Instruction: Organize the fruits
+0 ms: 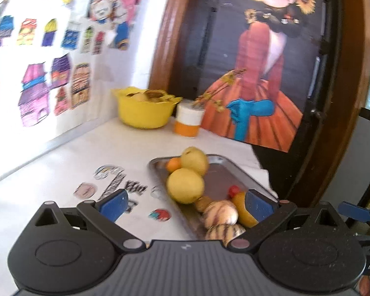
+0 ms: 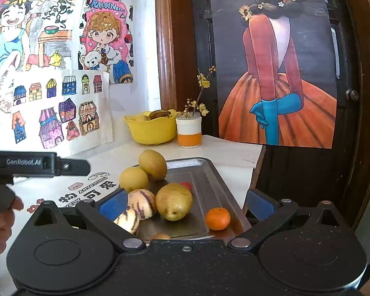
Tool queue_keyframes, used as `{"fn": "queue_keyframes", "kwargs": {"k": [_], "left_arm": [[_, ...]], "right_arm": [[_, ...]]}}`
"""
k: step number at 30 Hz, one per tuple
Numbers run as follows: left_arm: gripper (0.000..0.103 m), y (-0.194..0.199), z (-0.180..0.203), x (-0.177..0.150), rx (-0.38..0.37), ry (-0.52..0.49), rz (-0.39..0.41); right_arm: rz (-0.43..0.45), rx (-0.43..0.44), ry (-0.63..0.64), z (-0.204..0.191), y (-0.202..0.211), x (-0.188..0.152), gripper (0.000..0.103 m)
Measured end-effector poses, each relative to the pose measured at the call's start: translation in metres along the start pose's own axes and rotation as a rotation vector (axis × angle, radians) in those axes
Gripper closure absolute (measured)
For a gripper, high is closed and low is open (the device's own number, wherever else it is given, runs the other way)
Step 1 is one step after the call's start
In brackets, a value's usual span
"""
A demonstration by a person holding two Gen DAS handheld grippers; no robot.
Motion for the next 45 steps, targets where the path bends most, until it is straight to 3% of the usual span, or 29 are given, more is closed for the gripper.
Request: {"fn": "queue_keyframes", "kwargs": {"k": [5,14,23,38,45], "left_arm": [[0.0,0.011,-0.021,-0.014,0.013,0.057,-0.036],[0.0,0.037,-0.037,-0.033,0.087,0.0,0.016],[0.0,0.053,-0.056,-0.043,0.081,0.051,0.007],[0.0,0.071,-0.07,-0.066,0.131,0.018,0.037],[0.0,0.077,-0.074,-0.074,0.144,-0.003,0.035]], "right_arm": [[-0.001,-0.013,-0.021,-0.013,0.002,-0.003,0.001],[-0.01,-0.039,-0.016,-0.036,0.01,-0.01,0.001],[-0.009,-0.058,-0.001,-0.055,0.022,-0.017,0.001],[0.026,-0.108,-0.012,-0.08,0.027,-0.044,0.001],[0.02,-0.089,0.019,-0.094,0.024,-0.054,0.001]]}}
Point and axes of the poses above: each gripper's, at about its wrist camera, not at the fingertips, and y roughly against the way its jaws point, z to its right, x to its top, the point moved 5 cm from there along -y, roughly the way its jaws point, and after that the axes turned 10 degrees about x, right-handed, at the moved point
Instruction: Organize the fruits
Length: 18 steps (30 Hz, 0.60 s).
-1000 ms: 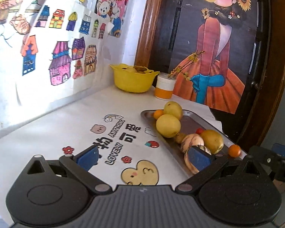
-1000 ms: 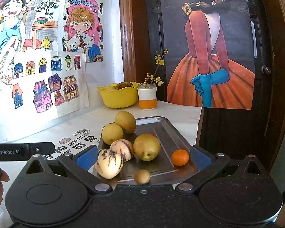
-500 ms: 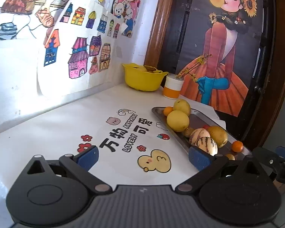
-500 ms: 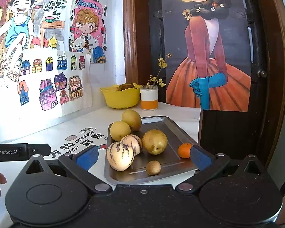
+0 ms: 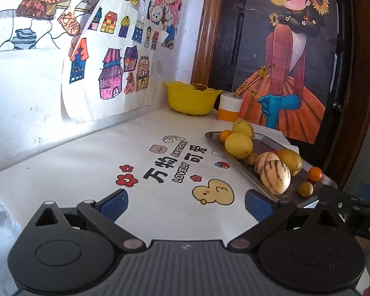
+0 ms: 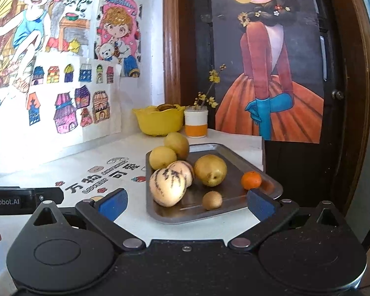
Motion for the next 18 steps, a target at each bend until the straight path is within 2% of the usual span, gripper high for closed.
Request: {"fn": "queue_keyframes", "kwargs": {"k": [8,18], "left_arm": [[0.0,0.003,-0.011,-0.006,0.025,0.001,-0.005],[0.0,0.008,-0.016,-0.014,0.036,-0.009,-0.001]], "right_arm": [[0.007,0.018,0.035,-0.016,0.002,-0.011,0.001],[0.028,0.034,0.017,-0.02,0.011,-0.014,0.001]]}}
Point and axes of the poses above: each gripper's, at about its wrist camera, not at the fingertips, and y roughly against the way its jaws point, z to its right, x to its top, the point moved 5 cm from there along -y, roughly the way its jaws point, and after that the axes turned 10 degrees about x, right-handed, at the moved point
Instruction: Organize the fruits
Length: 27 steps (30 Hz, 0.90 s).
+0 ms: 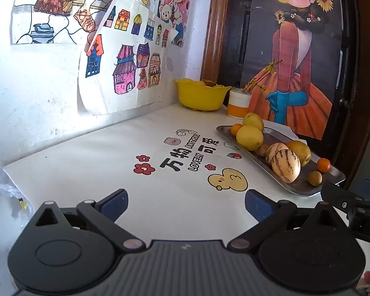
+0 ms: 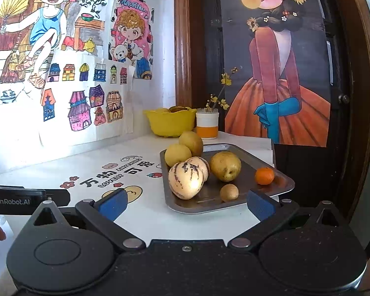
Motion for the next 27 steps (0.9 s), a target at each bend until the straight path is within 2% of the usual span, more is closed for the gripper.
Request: {"fn": "queue_keyframes", "kwargs": {"k": [27], "left_arm": [[0.0,-0.002,-0.008,-0.014,0.017,0.013,0.0]], "right_arm": [[-0.027,0.021,-0.009,-0.004,-0.007,-0.01,0.001]]}}
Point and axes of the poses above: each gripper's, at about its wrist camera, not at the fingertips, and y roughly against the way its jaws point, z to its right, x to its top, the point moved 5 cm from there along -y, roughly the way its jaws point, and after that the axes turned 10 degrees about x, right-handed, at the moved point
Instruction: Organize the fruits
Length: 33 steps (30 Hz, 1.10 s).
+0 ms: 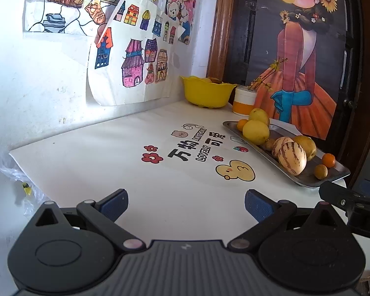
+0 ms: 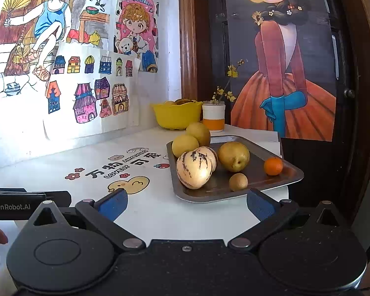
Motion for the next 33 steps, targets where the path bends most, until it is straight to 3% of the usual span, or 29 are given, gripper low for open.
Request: {"fn": "queue_keyframes", "kwargs": {"k": [33], "left_arm": [[0.0,0.0001,0.0034,-0.0048,-0.005,-0.011,-0.006]], "right_arm": [[-0.006,0.001,-0.01,0.0005,-0.0007,-0.0008,0.001]]}}
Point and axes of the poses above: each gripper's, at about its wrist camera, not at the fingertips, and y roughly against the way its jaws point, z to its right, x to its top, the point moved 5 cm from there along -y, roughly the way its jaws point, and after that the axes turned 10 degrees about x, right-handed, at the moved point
